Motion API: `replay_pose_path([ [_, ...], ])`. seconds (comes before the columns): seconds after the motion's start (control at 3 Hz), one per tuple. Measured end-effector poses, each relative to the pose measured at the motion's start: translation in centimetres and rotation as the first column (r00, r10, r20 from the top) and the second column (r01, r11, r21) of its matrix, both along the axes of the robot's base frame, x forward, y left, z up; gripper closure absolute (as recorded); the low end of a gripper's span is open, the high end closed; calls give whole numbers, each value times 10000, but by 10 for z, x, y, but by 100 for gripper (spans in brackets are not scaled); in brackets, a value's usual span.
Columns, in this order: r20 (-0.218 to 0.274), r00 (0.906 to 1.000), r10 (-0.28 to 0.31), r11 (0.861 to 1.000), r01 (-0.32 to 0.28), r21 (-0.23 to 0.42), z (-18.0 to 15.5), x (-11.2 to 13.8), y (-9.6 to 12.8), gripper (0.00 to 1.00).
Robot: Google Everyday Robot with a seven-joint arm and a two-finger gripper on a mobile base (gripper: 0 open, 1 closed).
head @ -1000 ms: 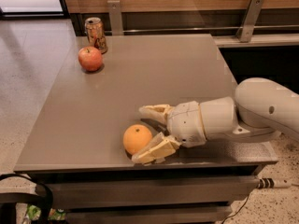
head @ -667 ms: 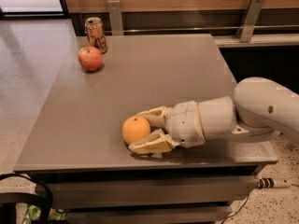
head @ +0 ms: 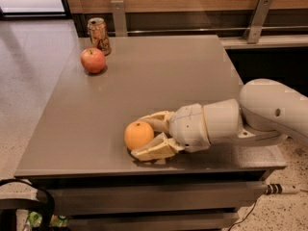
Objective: Move orange near orange can
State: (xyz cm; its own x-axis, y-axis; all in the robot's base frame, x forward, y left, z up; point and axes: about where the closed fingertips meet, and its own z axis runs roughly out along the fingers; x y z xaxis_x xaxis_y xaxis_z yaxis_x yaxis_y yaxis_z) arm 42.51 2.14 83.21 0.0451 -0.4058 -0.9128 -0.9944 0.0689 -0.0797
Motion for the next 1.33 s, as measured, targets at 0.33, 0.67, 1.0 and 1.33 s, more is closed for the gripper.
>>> replay_pose_path([
  [0.33, 81, 10000, -56, 10000, 56, -30, 3, -1, 0, 100],
  [0.67, 253, 9993, -260, 9996, 262, -78, 9, -1, -5, 100],
  [1.0, 933, 9924, -803, 9957, 841, -375, 30, 28, -17, 100],
  [1.33, 1714, 9770, -1268, 9871, 1414, -755, 65, 69, -28, 100],
])
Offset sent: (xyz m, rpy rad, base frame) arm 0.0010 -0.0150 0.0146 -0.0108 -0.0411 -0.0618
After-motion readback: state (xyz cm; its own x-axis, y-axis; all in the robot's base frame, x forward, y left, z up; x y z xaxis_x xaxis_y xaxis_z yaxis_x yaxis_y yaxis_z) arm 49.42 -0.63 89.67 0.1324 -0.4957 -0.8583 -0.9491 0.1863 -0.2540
